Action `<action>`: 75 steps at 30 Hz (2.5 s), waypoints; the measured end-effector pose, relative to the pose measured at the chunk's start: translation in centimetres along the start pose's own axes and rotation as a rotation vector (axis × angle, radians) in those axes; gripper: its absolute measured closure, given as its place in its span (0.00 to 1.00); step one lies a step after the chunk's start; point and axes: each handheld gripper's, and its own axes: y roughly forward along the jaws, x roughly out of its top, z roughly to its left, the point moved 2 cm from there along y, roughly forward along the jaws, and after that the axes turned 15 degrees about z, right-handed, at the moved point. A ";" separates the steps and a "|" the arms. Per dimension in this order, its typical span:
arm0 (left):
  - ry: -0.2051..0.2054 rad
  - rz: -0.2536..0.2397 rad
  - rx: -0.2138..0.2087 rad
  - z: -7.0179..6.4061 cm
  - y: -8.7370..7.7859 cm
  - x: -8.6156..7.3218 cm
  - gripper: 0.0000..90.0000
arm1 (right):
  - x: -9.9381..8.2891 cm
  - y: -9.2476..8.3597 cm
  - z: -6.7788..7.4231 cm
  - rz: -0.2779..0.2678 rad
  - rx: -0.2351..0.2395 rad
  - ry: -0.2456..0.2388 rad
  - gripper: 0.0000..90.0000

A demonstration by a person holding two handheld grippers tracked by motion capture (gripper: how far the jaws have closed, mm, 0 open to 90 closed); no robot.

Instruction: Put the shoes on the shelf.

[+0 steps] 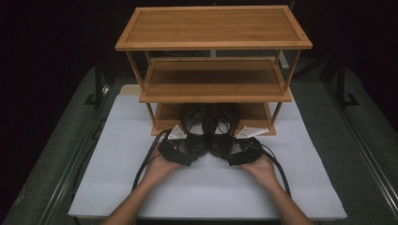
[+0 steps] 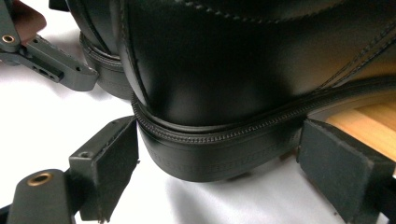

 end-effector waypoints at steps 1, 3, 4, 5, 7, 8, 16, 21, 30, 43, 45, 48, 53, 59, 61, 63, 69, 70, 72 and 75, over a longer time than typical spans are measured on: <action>-0.001 -0.003 -0.001 0.0 0.0 0.1 0.05 | 0.1 -0.1 -0.1 -0.002 0.002 0.002 0.14; -0.011 -0.022 -0.004 0.1 -0.1 0.4 0.04 | 0.3 -0.2 -0.2 -0.005 0.001 0.002 0.14; -0.012 -0.019 -0.007 0.1 -0.1 0.6 0.04 | 0.4 -0.2 -0.2 -0.002 -0.001 0.003 0.13; -0.010 -0.016 -0.009 0.2 -0.2 0.7 0.04 | 0.5 -0.3 -0.3 0.001 0.000 0.001 0.13; -0.015 -0.026 -0.013 0.4 -0.3 1.1 0.04 | 0.7 -0.4 -0.6 0.000 0.013 0.006 0.13; -0.018 -0.030 -0.014 0.5 -0.3 1.2 0.03 | 0.8 -0.4 -0.8 -0.005 0.020 0.012 0.13; -0.038 -0.040 -0.021 1.4 0.0 2.2 0.02 | 1.6 -0.2 -1.6 0.000 0.022 0.022 0.12; -0.060 -0.048 -0.028 2.1 0.3 2.8 0.02 | 2.3 -0.2 -2.3 -0.008 0.029 0.030 0.12; -0.064 -0.027 0.003 3.6 1.8 4.3 0.01 | 3.2 1.0 -4.0 0.005 0.004 0.041 0.12; -0.065 0.027 0.032 4.9 4.3 5.8 0.01 | 4.6 2.7 -6.7 0.077 -0.065 0.023 0.10; -0.081 0.009 0.027 5.1 4.6 5.9 0.01 | 4.7 3.0 -6.8 0.077 -0.070 0.025 0.09; -0.090 -0.002 0.024 5.4 4.9 5.9 0.01 | 4.8 3.2 -7.0 0.074 -0.075 0.023 0.09; -0.098 0.007 0.031 5.6 5.1 6.1 0.00 | 5.1 3.3 -7.3 0.081 -0.080 0.021 0.09; -0.111 0.008 0.034 5.6 5.3 6.2 0.00 | 5.0 3.5 -7.8 0.075 -0.075 0.019 0.09; -0.150 0.012 0.030 5.2 5.4 6.2 0.00 | 5.0 3.5 -7.7 0.073 -0.066 0.034 0.09; -0.150 0.014 0.030 5.3 5.4 6.2 0.00 | 4.9 3.5 -7.9 0.069 -0.074 0.022 0.09; -0.109 0.014 0.026 5.6 5.1 6.0 0.00 | 4.7 3.3 -7.7 0.065 -0.070 0.030 0.12; -0.108 0.009 0.023 5.7 4.9 5.9 0.00 | 4.5 3.1 -7.7 0.056 -0.072 0.025 0.15; -0.112 0.001 0.024 5.7 4.2 5.6 0.00 | 4.1 2.5 -7.5 0.043 -0.057 0.032 0.15; -0.099 -0.005 0.030 5.5 2.9 5.0 0.00 | 3.4 1.6 -7.2 0.034 -0.039 0.051 0.14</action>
